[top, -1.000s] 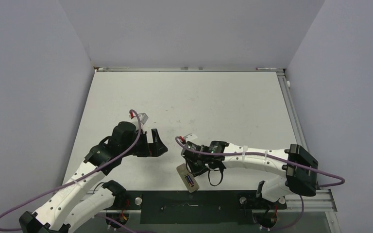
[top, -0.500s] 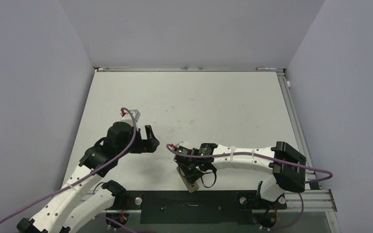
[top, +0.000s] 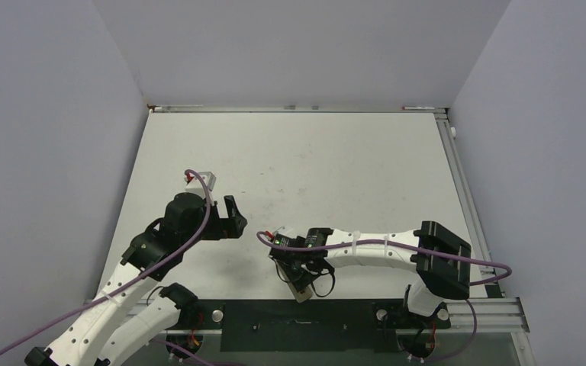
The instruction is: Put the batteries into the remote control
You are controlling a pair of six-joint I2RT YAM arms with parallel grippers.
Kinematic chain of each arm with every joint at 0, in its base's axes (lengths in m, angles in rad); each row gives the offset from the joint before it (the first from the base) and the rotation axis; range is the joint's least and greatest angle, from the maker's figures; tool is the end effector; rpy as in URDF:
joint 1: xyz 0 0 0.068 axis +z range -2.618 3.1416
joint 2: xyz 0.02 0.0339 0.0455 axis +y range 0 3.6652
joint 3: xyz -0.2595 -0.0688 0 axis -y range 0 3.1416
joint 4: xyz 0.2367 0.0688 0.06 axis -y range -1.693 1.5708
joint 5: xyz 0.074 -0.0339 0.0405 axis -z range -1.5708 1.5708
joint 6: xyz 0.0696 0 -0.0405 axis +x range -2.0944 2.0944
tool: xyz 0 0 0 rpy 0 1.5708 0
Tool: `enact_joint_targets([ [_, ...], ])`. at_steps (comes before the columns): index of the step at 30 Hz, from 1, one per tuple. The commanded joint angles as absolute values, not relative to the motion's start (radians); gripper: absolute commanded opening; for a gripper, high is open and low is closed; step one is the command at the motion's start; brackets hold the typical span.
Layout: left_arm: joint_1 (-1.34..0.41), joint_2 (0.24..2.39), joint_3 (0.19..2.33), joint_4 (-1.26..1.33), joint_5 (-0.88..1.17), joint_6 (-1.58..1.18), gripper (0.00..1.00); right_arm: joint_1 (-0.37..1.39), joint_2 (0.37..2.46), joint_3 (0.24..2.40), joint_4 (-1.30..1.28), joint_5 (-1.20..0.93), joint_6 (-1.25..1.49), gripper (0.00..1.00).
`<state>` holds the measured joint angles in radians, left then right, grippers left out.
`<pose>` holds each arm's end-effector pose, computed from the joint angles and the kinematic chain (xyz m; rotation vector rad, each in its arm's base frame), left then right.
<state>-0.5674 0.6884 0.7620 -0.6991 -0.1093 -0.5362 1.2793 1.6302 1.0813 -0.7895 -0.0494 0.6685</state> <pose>0.1452 -0.0835 0.2718 -0.0277 2.2367 -0.4952 0.0834 0.2900 0.1606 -0.9204 2.8904 0.3350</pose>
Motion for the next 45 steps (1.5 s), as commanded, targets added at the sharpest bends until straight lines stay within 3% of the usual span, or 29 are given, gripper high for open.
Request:
enact_joint_targets([
  [1,-0.561,0.678,0.782,-0.680,-0.123,-0.518,0.96,1.289,1.628,1.119,-0.788,-0.023,0.696,0.09],
  [45,-0.561,0.664,0.775,-0.673,-0.117,-0.520,0.96,1.290,1.692,1.158,-0.805,-0.003,0.710,0.09],
])
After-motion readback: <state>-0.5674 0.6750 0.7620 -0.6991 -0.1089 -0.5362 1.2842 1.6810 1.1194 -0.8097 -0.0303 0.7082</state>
